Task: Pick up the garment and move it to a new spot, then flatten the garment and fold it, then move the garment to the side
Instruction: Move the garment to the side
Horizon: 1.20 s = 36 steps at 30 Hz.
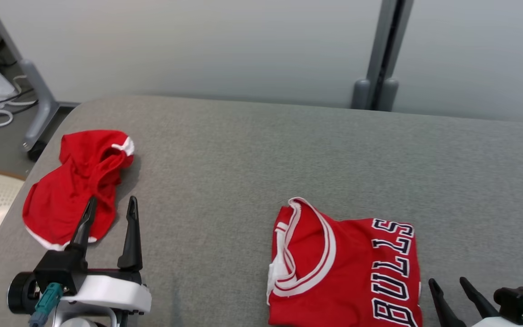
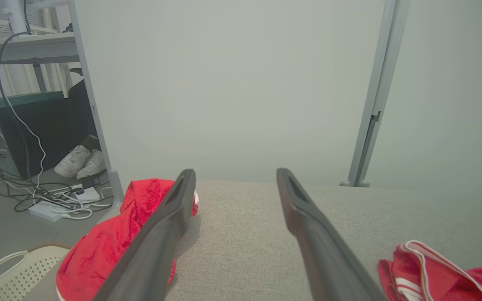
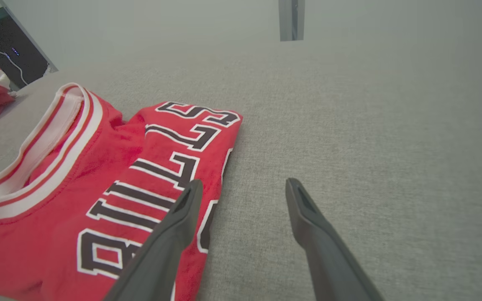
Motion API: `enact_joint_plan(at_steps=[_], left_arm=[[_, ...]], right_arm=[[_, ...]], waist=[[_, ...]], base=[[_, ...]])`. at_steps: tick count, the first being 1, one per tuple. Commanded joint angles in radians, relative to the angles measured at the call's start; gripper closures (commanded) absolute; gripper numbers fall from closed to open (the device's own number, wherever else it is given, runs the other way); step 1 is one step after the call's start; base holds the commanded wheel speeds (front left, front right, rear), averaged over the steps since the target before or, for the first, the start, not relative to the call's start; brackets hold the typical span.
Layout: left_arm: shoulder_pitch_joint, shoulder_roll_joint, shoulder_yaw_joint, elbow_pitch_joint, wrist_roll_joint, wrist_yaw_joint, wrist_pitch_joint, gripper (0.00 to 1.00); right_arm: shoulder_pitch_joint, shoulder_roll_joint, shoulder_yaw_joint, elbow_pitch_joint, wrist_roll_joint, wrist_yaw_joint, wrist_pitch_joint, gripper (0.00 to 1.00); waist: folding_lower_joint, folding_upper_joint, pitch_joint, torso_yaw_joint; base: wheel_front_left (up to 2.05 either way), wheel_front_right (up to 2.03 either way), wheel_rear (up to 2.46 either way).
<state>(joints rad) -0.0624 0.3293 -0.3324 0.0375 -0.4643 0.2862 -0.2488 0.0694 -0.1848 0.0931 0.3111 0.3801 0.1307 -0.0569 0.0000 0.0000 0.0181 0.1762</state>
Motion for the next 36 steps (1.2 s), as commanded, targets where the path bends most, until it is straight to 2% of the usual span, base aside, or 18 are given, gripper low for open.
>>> enact_joint_plan(at_steps=[1,7,11,12,13,14,15,27,36], left_arm=[[-0.019,0.0,0.004,0.002,0.01,-0.005,-0.008,0.0],[-0.06,-0.008,0.018,0.006,0.025,-0.031,-0.015,0.0],[-0.078,-0.006,0.035,0.011,0.033,-0.05,-0.016,0.0],[-0.079,-0.006,0.042,0.009,0.036,-0.053,-0.016,0.0],[-0.078,-0.005,0.048,0.008,0.042,-0.057,-0.016,0.0],[-0.073,-0.005,0.055,0.009,0.045,-0.059,-0.016,0.0],[-0.072,-0.005,0.059,0.007,0.047,-0.065,-0.016,0.0],[-0.064,-0.016,0.092,0.01,0.096,-0.101,-0.016,0.0],[-0.071,-0.047,0.101,-0.014,0.126,-0.1,-0.016,0.0]], right_arm=[[-0.016,-0.007,0.003,0.013,0.009,0.0,-0.013,0.0],[-0.102,-0.014,0.058,0.166,0.057,0.0,-0.052,0.0],[-0.148,-0.027,0.107,0.26,0.094,0.0,-0.037,0.0],[-0.156,-0.029,0.118,0.282,0.105,0.0,-0.033,0.16],[-0.162,-0.031,0.128,0.297,0.112,0.0,-0.037,0.59],[-0.17,-0.031,0.138,0.311,0.122,0.0,-0.043,0.95],[-0.175,-0.034,0.147,0.324,0.13,0.0,-0.045,1.0],[-0.24,-0.092,0.235,0.381,0.195,-0.004,-0.113,1.0],[-0.343,-0.19,0.313,0.358,0.193,-0.003,-0.123,1.0]], waist=[[0.0,0.0,0.025,0.03],[0.0,0.0,0.053,0.081],[0.0,0.0,0.06,0.107],[0.0,0.0,0.061,0.111],[0.0,0.0,0.061,0.116],[0.0,0.0,0.062,0.119],[0.0,0.0,0.062,0.12],[0.0,0.0,0.079,0.094],[0.0,0.0,0.149,-0.029]], base=[[0.0,0.0,0.0],[0.0,0.0,0.0],[0.0,0.0,0.0],[0.0,0.0,0.0],[0.0,0.0,0.0],[0.0,0.0,0.0],[0.0,0.0,0.0],[0.0,0.0,0.0],[0.0,0.0,0.0]])
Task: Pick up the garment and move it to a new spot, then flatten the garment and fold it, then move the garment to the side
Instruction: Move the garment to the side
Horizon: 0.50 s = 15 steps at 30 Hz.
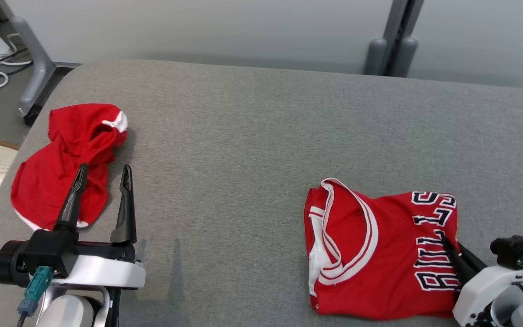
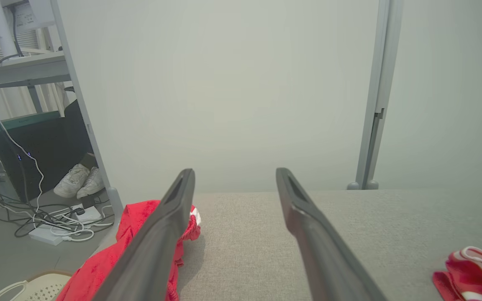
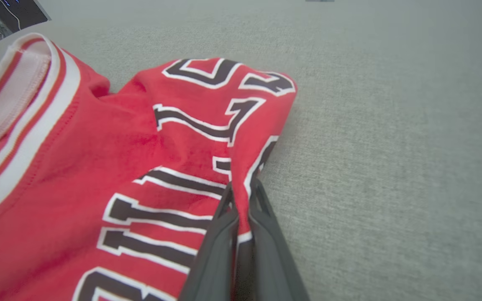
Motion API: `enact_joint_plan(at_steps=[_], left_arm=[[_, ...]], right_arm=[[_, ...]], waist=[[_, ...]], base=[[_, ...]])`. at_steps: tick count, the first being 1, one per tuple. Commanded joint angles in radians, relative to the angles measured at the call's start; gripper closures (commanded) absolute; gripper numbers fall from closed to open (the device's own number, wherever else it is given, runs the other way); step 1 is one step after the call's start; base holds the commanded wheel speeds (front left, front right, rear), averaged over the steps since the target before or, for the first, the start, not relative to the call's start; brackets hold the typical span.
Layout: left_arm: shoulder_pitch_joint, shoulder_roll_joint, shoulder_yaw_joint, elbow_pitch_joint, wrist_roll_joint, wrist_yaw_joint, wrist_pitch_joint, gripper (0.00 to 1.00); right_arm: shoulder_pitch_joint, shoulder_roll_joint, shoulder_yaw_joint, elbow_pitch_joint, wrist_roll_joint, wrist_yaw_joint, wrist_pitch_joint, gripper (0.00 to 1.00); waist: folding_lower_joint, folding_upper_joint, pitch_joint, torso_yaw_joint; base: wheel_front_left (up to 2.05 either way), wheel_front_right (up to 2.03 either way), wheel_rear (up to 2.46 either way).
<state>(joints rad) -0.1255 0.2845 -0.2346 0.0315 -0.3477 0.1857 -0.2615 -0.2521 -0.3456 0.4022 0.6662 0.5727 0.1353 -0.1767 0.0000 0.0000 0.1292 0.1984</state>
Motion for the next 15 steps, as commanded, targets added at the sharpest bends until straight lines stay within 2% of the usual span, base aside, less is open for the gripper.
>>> enact_joint_plan(at_steps=[1,2,4,5,15], left_arm=[[-0.014,-0.005,0.005,-0.012,0.014,0.001,-0.003,0.0],[-0.014,-0.005,0.005,-0.012,0.014,0.001,-0.003,0.0],[-0.043,-0.011,0.003,-0.026,0.031,-0.004,-0.004,0.0],[-0.043,-0.011,0.003,-0.026,0.031,-0.004,-0.004,0.0],[-0.163,0.005,-0.026,-0.056,0.082,-0.02,0.006,0.0]], right_arm=[[-0.036,-0.044,0.015,-0.003,-0.003,-0.008,-0.002,1.0],[-0.036,-0.044,0.015,-0.003,-0.003,-0.008,-0.002,1.0],[-0.079,-0.092,0.038,-0.012,-0.006,-0.007,-0.005,1.0],[-0.079,-0.092,0.038,-0.012,-0.006,-0.007,-0.005,1.0],[-0.242,-0.224,0.062,0.034,0.011,-0.006,-0.043,1.0]], waist=[[0.0,0.0,0.051,-0.07],[0.0,0.0,0.051,-0.07],[0.0,0.0,0.093,-0.128],[0.0,0.0,0.093,-0.128],[0.0,0.0,0.251,-0.306]], base=[[0.0,0.0,0.0],[0.0,0.0,0.0],[0.0,0.0,0.0],[0.0,0.0,0.0],[0.0,0.0,0.0]])
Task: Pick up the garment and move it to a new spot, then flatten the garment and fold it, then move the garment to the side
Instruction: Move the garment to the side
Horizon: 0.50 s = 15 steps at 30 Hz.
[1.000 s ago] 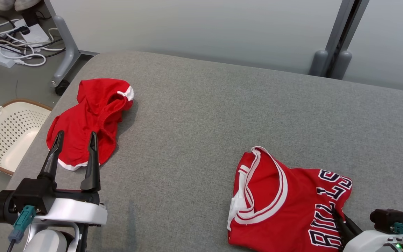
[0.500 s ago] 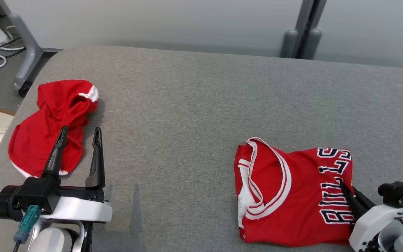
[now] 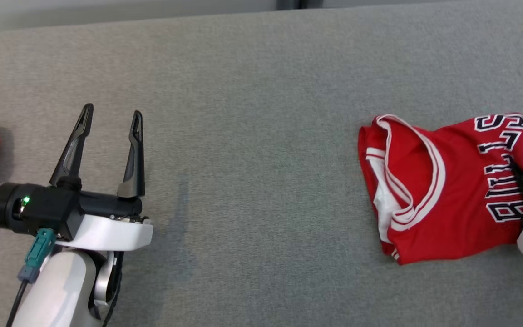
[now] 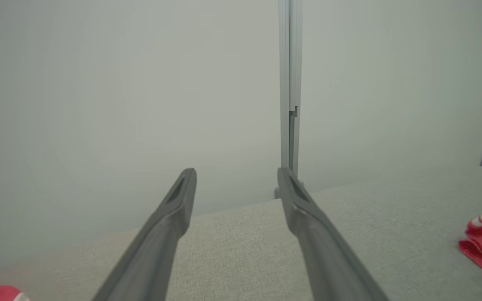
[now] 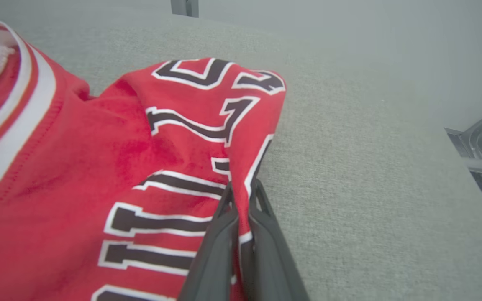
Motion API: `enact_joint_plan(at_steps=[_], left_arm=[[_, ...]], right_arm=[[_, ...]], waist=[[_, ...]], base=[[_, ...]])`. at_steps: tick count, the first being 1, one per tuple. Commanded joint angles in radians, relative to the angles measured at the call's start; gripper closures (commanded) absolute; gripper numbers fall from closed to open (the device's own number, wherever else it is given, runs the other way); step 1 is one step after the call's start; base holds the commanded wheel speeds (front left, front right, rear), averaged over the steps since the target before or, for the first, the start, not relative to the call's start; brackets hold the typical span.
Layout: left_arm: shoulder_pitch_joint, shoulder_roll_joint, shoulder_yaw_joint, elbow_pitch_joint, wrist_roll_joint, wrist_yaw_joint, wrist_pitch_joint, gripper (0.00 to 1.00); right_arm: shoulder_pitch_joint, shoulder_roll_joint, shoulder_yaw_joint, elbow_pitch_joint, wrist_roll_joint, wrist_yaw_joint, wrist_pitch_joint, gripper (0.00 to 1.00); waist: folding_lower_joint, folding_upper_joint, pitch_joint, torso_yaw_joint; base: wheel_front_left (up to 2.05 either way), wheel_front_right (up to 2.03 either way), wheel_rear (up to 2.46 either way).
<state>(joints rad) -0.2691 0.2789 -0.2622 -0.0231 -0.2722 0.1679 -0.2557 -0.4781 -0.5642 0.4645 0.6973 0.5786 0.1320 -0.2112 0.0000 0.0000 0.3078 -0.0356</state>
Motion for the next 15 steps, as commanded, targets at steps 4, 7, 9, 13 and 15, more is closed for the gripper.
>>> enact_joint_plan(at_steps=[4,7,9,13,15], left_arm=[[-0.075,0.02,-0.013,-0.013,0.028,-0.011,0.016,0.0],[-0.115,0.026,-0.031,-0.027,0.047,-0.018,0.031,0.0],[-0.141,0.029,-0.044,-0.039,0.059,-0.025,0.042,0.0],[-0.179,0.037,-0.063,-0.059,0.08,-0.031,0.061,0.0],[-0.191,0.04,-0.069,-0.07,0.085,-0.034,0.072,0.0]], right_arm=[[-0.09,-0.042,0.01,0.042,0.0,-0.002,-0.026,1.0],[-0.143,-0.073,0.003,0.081,0.001,-0.002,-0.038,1.0],[-0.181,-0.094,-0.001,0.106,0.0,-0.002,-0.044,1.0],[-0.243,-0.128,-0.019,0.156,0.005,-0.001,-0.051,1.0],[-0.272,-0.138,-0.025,0.176,0.003,-0.001,-0.054,1.0]], waist=[[0.0,0.0,0.123,-0.122],[0.0,0.0,0.156,-0.144],[0.0,0.0,0.177,-0.15],[0.0,0.0,0.209,-0.159],[0.0,0.0,0.223,-0.162]], base=[[0.0,0.0,0.0],[0.0,0.0,0.0],[0.0,0.0,0.0],[0.0,0.0,0.0],[0.0,0.0,0.0]])
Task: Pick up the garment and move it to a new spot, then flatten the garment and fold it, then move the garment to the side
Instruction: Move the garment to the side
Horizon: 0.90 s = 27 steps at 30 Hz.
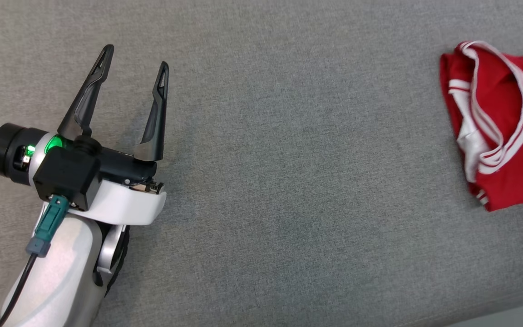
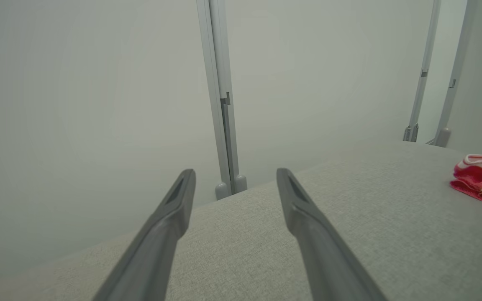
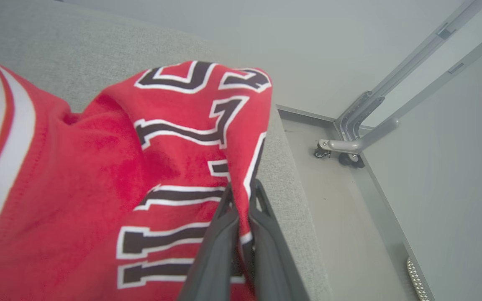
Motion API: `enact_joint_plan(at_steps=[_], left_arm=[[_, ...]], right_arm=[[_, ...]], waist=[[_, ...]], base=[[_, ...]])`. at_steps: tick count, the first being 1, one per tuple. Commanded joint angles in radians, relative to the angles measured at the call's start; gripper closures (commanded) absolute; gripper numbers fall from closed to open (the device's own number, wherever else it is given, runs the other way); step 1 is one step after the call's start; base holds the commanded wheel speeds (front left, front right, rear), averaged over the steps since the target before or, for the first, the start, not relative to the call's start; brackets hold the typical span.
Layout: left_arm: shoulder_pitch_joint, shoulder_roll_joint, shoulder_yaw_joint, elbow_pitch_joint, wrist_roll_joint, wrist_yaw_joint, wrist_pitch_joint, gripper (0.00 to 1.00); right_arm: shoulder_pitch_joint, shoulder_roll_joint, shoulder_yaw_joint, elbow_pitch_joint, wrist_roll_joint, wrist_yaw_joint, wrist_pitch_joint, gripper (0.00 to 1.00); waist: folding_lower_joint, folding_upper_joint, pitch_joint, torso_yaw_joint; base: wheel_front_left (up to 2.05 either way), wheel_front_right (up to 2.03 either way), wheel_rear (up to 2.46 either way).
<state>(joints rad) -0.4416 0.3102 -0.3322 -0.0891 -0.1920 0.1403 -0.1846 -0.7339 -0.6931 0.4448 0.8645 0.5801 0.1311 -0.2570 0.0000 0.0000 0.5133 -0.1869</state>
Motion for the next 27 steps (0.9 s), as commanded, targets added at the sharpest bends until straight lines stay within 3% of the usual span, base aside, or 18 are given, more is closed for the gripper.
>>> enact_joint_plan(at_steps=[1,7,8,10,11,20,27], left_arm=[[-0.026,0.013,0.001,-0.011,0.007,-0.006,0.007,0.0],[-0.047,0.021,-0.007,-0.036,0.017,-0.007,0.027,0.0],[-0.051,0.022,-0.008,-0.04,0.02,-0.006,0.03,0.0],[-0.055,0.025,-0.011,-0.045,0.019,-0.003,0.035,0.0],[-0.057,0.026,-0.012,-0.047,0.021,-0.002,0.037,0.0],[-0.043,0.022,-0.014,-0.021,0.006,0.004,0.027,0.0],[0.04,0.008,0.009,0.025,-0.032,0.033,-0.009,0.0]], right_arm=[[-0.029,-0.012,-0.009,0.018,-0.001,-0.001,-0.01,1.0],[-0.099,-0.025,-0.078,0.053,-0.021,-0.001,-0.01,1.0],[-0.109,-0.024,-0.095,0.058,-0.025,-0.001,-0.01,0.88],[-0.116,-0.011,-0.114,0.079,-0.033,-0.001,-0.01,0.48],[-0.119,-0.007,-0.126,0.086,-0.039,-0.001,-0.01,0.0],[-0.078,0.058,-0.23,0.091,-0.048,0.0,-0.009,0.0],[0.068,0.175,-0.361,-0.058,-0.074,0.0,-0.009,0.0]], waist=[[0.0,0.0,0.025,-0.011],[0.0,0.0,0.059,-0.002],[0.0,0.0,0.065,-0.001],[0.0,0.0,0.072,0.0],[0.0,0.0,0.074,0.0],[0.0,0.0,0.047,-0.008],[0.0,0.0,-0.06,-0.015]], base=[[0.0,0.0,0.0],[0.0,0.0,0.0],[0.0,0.0,0.0],[0.0,0.0,0.0],[0.0,0.0,0.0],[0.0,0.0,0.0],[0.0,0.0,0.0]])
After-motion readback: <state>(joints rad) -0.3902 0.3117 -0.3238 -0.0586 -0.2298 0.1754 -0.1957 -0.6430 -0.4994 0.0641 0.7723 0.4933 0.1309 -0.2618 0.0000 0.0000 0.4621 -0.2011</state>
